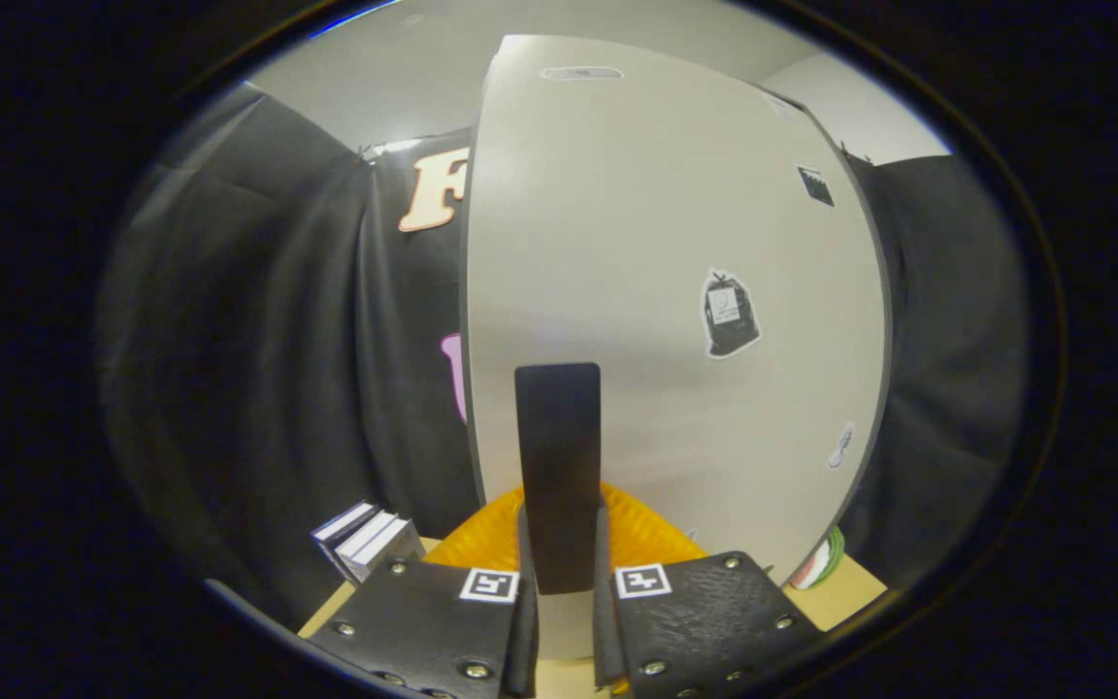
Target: Open the shoe cabinet door, grab the shoes and put them into the shoe cabinet, then close the shoe cabinet door.
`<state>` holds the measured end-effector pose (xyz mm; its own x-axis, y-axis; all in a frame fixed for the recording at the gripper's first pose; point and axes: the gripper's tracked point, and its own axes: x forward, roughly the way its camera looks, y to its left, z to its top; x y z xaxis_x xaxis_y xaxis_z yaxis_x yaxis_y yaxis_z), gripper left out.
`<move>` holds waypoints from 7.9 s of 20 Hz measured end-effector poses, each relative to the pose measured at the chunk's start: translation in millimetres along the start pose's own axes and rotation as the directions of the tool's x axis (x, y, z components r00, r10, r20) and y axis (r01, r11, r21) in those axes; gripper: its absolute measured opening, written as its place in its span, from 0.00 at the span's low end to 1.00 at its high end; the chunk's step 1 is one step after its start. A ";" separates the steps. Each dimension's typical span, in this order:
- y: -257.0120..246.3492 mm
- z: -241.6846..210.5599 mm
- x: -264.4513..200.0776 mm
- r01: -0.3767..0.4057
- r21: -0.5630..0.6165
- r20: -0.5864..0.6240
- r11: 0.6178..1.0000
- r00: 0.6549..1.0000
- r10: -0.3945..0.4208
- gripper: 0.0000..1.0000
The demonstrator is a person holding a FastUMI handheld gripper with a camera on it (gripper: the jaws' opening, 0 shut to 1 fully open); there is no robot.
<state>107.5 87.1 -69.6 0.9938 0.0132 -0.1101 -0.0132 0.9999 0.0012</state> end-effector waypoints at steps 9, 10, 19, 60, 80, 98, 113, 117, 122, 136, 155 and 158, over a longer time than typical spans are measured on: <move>-35.3 -1.5 -60.4 -0.101 -0.019 -0.009 0.995 0.995 0.100 0.22; -40.1 -1.4 -69.2 -0.115 -0.021 -0.011 0.993 0.993 0.115 0.22; -106.2 -2.6 -131.1 -0.176 -0.027 -0.028 0.984 0.984 0.175 0.22; -331.2 13.2 -168.3 -0.020 0.003 0.005 1.000 1.000 0.020 0.15; -201.3 -40.5 -213.1 0.062 -0.020 -0.072 0.998 0.995 -0.063 0.14; -92.6 -297.3 -98.1 0.080 0.095 -0.371 0.992 0.928 -0.039 0.15; -93.8 -470.1 -69.0 0.039 0.019 -0.618 0.999 0.786 -0.019 0.15; -93.4 -489.0 -63.6 0.014 -0.038 -0.681 0.999 0.732 -0.036 0.15; -94.0 -492.3 -55.9 0.012 -0.054 -0.684 0.998 0.728 -0.046 0.15; -96.0 -485.1 -55.7 0.005 -0.055 -0.662 0.998 0.748 -0.040 0.00; -67.6 -174.8 -19.8 0.133 -0.026 -0.272 0.991 0.953 -0.135 0.00; -70.9 -145.5 3.6 0.141 -0.034 -0.251 0.989 0.957 -0.145 0.00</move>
<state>96.0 16.2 -214.7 0.9254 -0.1320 -0.3553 0.1229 0.9912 -0.0482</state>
